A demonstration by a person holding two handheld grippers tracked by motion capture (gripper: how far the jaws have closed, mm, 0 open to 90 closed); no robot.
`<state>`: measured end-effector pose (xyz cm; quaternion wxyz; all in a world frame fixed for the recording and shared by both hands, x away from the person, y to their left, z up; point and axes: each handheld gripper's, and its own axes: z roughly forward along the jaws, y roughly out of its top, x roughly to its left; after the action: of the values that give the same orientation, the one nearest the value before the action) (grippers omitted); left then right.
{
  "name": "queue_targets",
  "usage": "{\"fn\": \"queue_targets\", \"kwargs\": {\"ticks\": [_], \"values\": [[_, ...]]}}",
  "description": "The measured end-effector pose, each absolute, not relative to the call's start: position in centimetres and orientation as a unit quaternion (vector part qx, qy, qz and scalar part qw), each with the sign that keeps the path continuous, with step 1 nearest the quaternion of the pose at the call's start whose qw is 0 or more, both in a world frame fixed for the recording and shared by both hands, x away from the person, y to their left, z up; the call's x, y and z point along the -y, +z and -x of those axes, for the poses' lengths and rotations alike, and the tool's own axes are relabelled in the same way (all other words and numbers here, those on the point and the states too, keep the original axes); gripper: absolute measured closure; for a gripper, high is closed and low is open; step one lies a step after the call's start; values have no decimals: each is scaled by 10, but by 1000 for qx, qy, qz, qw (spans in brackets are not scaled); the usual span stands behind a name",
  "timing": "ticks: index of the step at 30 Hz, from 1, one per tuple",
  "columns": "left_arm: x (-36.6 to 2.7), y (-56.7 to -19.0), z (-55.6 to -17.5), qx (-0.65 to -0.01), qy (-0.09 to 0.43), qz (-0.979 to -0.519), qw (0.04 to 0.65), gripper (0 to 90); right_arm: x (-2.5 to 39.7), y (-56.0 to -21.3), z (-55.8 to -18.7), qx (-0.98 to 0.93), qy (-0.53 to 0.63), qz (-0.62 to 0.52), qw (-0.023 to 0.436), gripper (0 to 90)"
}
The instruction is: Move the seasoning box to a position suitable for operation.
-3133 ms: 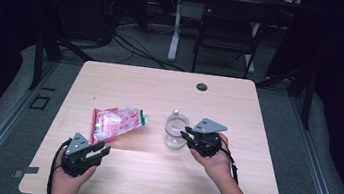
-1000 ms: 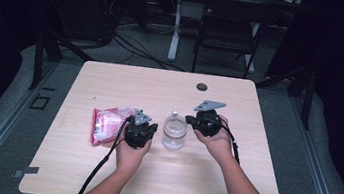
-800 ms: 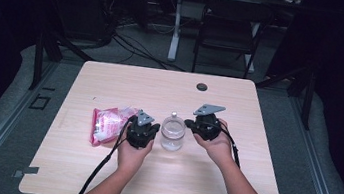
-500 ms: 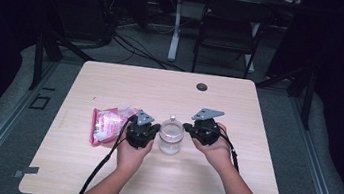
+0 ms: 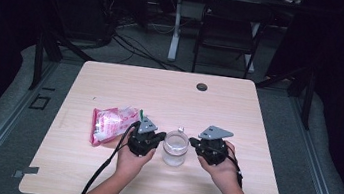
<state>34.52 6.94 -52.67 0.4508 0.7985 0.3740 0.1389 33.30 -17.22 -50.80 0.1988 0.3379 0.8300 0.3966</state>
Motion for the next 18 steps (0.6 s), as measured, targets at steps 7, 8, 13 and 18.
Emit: {"fn": "queue_targets", "kwargs": {"ticks": [7,8,13,18], "values": [[-65,-527,-342,-346,128,-809,458,900,183,-511,-306,-821,411,-348,191,897],[-64,-528,-342,-344,126,-810,458,900,184,-511,-302,-822,411,-346,190,897],[-64,-528,-343,-321,117,-819,461,900,183,-511,-282,-824,416,-338,183,889],[-66,-528,-343,-310,113,-823,462,900,180,-512,-272,-824,423,-336,173,879]]}}
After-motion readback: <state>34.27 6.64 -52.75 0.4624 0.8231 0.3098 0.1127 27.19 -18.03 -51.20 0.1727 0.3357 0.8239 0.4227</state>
